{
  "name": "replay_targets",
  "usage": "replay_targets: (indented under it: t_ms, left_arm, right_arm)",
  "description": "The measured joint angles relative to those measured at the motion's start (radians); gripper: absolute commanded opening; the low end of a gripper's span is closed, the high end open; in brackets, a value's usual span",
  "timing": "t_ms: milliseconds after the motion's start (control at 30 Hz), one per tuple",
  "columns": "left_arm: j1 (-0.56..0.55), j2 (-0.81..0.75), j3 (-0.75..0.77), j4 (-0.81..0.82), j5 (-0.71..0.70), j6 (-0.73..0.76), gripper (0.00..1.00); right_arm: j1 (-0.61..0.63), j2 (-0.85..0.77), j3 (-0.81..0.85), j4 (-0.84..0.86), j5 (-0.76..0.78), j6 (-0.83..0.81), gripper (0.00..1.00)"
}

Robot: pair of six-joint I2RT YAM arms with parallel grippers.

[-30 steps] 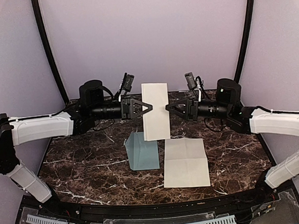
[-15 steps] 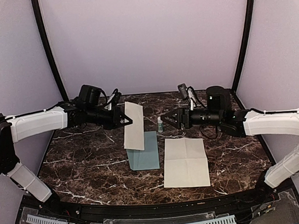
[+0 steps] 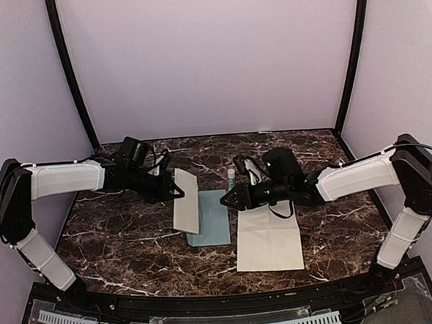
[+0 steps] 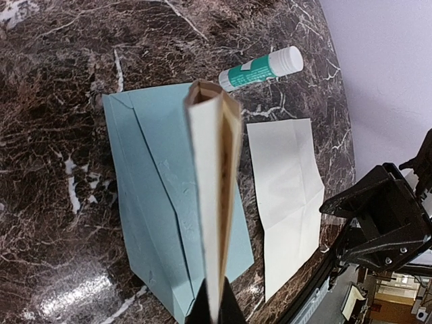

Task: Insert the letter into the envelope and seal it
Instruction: Place the letter in the envelope.

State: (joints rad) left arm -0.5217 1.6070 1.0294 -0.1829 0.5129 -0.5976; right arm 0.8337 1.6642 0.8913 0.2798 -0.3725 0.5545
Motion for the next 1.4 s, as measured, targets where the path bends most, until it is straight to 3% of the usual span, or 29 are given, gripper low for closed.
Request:
replay_targets:
  t_ms: [433,1400]
  left_arm:
    - [0.038,0.053,-0.052,-0.009,0.0,0.007,0.0]
    - [0.059,0.141,-0.07,0.012,0.002,0.056,0.0]
  right_arm:
    - [0.035,0.2,0.117,-0.032,-0.001,-0.004,0.43]
    - [0.036,0.309,0.157,-0.094,0.019,0.005,0.39]
